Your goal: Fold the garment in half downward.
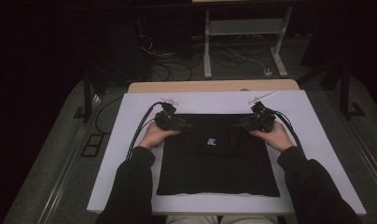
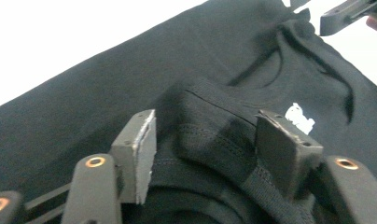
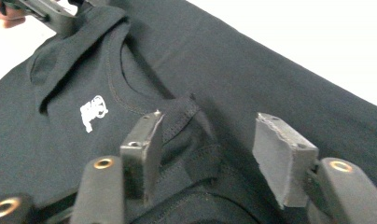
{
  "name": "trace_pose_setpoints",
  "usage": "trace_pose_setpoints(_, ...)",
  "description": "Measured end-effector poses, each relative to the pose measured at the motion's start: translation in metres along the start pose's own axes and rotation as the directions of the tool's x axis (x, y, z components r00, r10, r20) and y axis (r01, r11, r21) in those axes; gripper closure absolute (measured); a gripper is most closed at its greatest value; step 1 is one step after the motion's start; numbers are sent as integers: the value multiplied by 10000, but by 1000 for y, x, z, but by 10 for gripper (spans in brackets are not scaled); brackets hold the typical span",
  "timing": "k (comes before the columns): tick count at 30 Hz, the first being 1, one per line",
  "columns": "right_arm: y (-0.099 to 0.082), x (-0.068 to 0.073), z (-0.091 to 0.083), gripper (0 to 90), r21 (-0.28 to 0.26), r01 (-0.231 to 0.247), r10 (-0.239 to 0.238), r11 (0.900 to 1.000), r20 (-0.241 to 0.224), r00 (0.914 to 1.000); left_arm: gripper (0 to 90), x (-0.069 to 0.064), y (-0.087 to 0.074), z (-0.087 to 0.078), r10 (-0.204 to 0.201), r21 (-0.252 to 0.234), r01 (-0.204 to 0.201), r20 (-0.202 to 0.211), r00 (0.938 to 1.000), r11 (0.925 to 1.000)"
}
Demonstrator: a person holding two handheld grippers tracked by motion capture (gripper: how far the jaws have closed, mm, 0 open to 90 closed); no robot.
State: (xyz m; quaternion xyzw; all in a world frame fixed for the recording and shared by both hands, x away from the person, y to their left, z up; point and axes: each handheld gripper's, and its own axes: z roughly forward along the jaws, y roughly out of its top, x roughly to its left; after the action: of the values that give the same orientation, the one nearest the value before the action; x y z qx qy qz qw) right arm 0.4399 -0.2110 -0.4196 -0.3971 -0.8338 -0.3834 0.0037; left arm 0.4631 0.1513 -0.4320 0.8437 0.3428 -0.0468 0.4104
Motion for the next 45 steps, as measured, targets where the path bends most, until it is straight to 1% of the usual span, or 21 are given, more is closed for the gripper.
trace_pose_setpoints(2,0,0,1,489,27,43,-43,10000,57,10000,427,1,0,1,-146,-73,147,85,9999,9999)
trace_pose_setpoints(4,-1,1,4,519,208,143,-148,9997,206,9997,454,2,0,2,-217,-134,218,128,9997,9997)
trace_pose_setpoints(6,-2,2,6,570,388,277,-290,9989,315,9991,486,2,0,4,-243,-136,245,123,9996,9996)
trace_pose_setpoints(7,-2,3,8,614,438,296,-309,9986,297,9991,509,2,0,4,-235,-141,237,160,9996,9996)
trace_pose_setpoints(10,-3,6,9,659,472,376,-395,9982,387,9985,631,0,-1,4,-58,-76,59,162,9999,10000)
trace_pose_setpoints(13,-4,8,9,722,551,414,-439,9976,458,9980,771,-2,0,4,65,-80,-62,302,9995,9999)
trace_pose_setpoints(14,-4,9,9,742,572,485,-513,9972,497,9974,786,-4,0,5,124,-48,-122,310,9994,9999)
trace_pose_setpoints(15,-4,10,8,763,576,494,-521,9971,455,9976,794,-5,0,5,149,-6,-149,279,9995,9999)
trace_pose_setpoints(16,-5,10,8,785,465,584,-606,9972,465,9971,798,-6,1,5,225,40,-226,240,9995,9997)
trace_pose_setpoints(20,-5,9,2,811,216,315,-316,9993,48,9995,805,-10,0,4,310,-140,-308,130,9994,9994)
trace_pose_setpoints(22,-6,9,-1,821,102,293,-293,9995,12,9996,806,-12,-1,3,321,-263,-318,109,9994,9991)
trace_pose_setpoints(26,-9,10,-4,826,51,321,-320,9995,-171,9993,807,-14,-2,0,325,-430,-322,53,9995,9986)
trace_pose_setpoints(27,-10,10,-4,827,26,337,-337,9994,-203,9992,807,-14,-3,0,254,-529,-248,91,9996,9983)
trace_pose_setpoints(29,-12,10,-5,827,-80,314,-317,9995,-314,9990,807,-15,-3,-2,293,-584,-291,37,9996,9979)
trace_pose_setpoints(32,-14,11,-7,829,-192,222,-231,9996,-491,9985,807,-17,-5,-6,323,-695,-328,-87,9994,9970)
trace_pose_setpoints(34,-16,11,-8,829,-259,181,-196,9995,-581,9981,807,-20,-6,-8,299,-860,-304,-69,9995,9958)
trace_pose_setpoints(37,-18,11,-10,829,-345,48,-73,9994,-732,9973,807,-23,-7,-11,380,-915,-393,-154,9992,9950)
trace_pose_setpoints(39,-18,11,-12,830,-467,-39,2,9989,-791,9969,807,-24,-8,-14,369,-1001,-380,-128,9992,9943)
trace_pose_setpoints(42,-19,12,-15,830,-650,-195,131,9977,-971,9952,807,-27,-10,-17,466,-1025,-478,-138,9988,9936)
trace_pose_setpoints(45,-21,13,-18,831,-723,-196,119,9972,-1052,9944,807,-31,-11,-19,510,-1082,-526,-178,9985,9927)
